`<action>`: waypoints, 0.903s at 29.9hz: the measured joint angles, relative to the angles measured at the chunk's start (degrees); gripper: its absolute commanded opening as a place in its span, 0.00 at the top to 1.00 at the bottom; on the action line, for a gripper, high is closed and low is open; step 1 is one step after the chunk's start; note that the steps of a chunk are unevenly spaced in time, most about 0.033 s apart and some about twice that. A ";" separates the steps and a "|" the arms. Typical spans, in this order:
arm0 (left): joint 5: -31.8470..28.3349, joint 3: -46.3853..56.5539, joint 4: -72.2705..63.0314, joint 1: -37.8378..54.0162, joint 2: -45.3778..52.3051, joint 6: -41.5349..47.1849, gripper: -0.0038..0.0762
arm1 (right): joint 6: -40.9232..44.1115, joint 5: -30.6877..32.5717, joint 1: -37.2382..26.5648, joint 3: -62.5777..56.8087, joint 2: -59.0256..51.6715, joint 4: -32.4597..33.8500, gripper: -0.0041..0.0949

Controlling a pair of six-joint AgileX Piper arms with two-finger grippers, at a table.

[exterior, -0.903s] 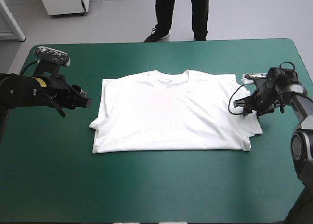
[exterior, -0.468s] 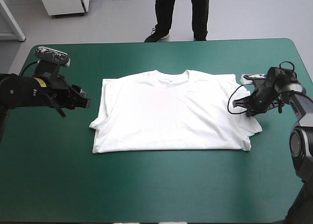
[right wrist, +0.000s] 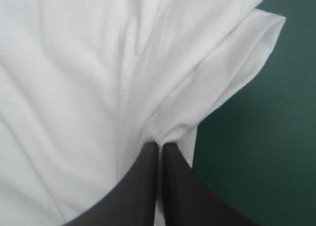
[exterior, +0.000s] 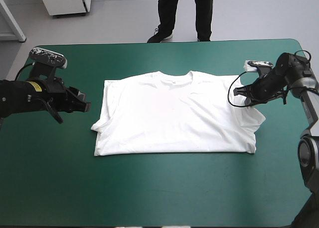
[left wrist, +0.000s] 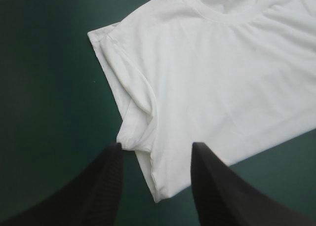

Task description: Fold the cloth

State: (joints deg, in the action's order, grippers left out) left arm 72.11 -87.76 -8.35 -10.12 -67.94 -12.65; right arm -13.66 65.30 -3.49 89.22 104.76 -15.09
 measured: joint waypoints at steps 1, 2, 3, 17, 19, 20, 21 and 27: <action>0.00 0.00 0.00 0.00 0.25 0.00 0.56 | 0.00 0.18 0.35 0.13 -0.88 -0.23 0.98; 0.00 0.00 0.00 0.00 0.44 0.00 0.56 | 0.00 0.36 0.67 0.13 -1.47 -0.48 0.98; 0.00 0.00 0.00 0.00 0.81 0.00 0.56 | 0.00 0.83 1.41 0.13 -2.14 -0.75 0.98; 0.00 0.00 -2.16 0.00 1.98 -0.04 0.56 | 0.00 -0.43 15.26 0.13 0.82 -0.74 0.98; 0.00 0.00 -2.16 0.00 2.05 -0.04 0.56 | 0.00 -0.59 15.85 0.13 2.78 -0.15 0.98; 0.00 0.00 -2.16 0.00 2.05 -0.04 0.56 | 0.00 -0.76 15.98 0.13 3.79 0.07 0.98; 0.00 0.00 -2.16 0.00 2.05 -0.04 0.56 | 0.00 -0.93 16.02 0.13 4.77 0.37 0.98; 0.00 0.00 -2.36 0.00 2.05 -0.04 0.56 | 0.00 -1.01 16.02 0.45 8.53 1.72 0.98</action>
State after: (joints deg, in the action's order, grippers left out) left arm 72.11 -87.76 -10.70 -10.12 -65.89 -12.69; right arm -13.66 64.29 12.53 89.67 113.29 -13.37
